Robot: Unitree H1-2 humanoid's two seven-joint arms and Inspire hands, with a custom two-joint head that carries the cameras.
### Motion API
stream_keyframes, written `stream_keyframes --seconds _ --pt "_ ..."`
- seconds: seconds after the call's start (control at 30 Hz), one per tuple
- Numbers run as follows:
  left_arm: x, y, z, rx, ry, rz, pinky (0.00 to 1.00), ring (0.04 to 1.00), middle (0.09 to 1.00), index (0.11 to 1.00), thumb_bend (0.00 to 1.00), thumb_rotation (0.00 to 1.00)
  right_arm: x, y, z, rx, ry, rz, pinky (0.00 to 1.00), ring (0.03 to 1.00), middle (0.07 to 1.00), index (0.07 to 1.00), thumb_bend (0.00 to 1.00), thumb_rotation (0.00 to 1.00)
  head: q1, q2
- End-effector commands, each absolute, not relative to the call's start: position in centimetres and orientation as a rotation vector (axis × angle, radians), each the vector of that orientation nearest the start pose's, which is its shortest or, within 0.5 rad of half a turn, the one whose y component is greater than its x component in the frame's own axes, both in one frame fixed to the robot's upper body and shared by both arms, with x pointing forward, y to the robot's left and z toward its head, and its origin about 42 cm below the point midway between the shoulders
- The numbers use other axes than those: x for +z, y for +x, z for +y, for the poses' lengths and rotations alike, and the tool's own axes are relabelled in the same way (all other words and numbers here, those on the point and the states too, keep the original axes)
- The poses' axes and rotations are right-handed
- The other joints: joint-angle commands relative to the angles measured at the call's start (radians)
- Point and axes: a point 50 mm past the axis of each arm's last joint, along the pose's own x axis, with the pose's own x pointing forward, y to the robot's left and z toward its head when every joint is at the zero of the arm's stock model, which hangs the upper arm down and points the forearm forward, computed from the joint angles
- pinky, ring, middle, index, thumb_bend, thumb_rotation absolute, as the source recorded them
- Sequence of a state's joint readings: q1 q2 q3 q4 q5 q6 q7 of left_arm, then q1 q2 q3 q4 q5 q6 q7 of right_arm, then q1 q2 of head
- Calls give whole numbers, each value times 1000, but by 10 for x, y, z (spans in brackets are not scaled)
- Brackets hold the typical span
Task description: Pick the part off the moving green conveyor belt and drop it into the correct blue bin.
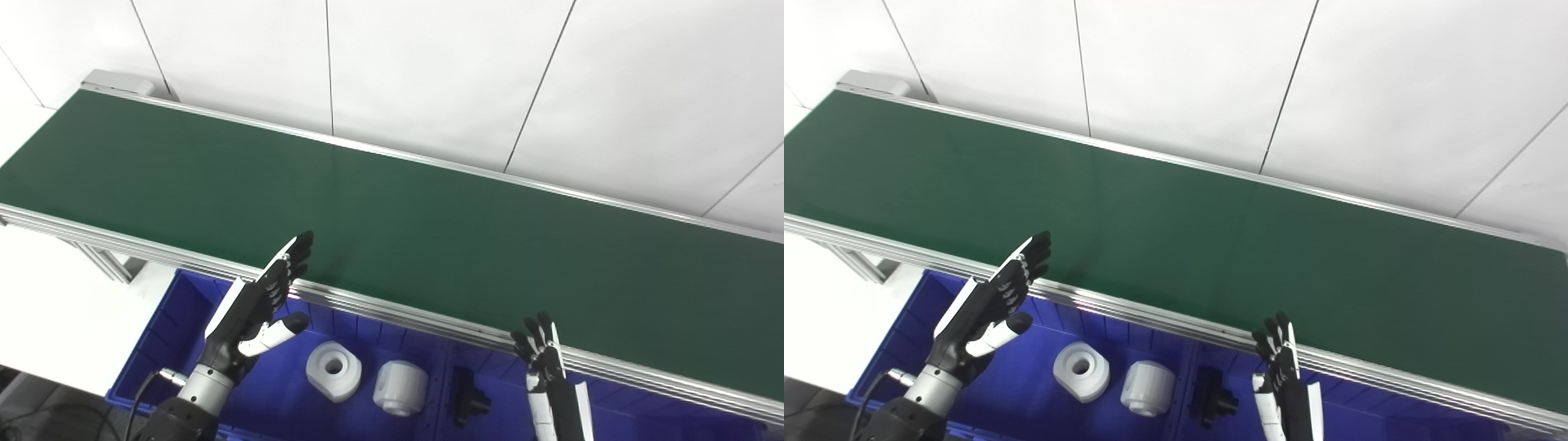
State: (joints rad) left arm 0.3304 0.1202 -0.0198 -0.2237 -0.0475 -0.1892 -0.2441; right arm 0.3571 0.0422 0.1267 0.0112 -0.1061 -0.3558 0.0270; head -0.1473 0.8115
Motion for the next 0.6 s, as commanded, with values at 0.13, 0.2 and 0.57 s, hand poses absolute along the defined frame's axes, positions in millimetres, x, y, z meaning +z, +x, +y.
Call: stream_keyframes --seconds 0.13,0.2,0.57 --pt "106 172 230 -179 85 -175 1000 1000 1000 1000 924 676 49 160 -175 35 -28 -71 935 942 995 1000 787 913 0 -9" --pt "108 172 226 -177 101 -191 1000 1000 1000 1000 903 685 51 159 -177 9 -32 -98 968 960 1000 1000 807 914 0 -11" --pt "118 180 219 -172 83 -247 1000 1000 1000 1000 925 693 92 134 -190 -138 -38 -171 998 969 996 1000 791 948 -67 5"
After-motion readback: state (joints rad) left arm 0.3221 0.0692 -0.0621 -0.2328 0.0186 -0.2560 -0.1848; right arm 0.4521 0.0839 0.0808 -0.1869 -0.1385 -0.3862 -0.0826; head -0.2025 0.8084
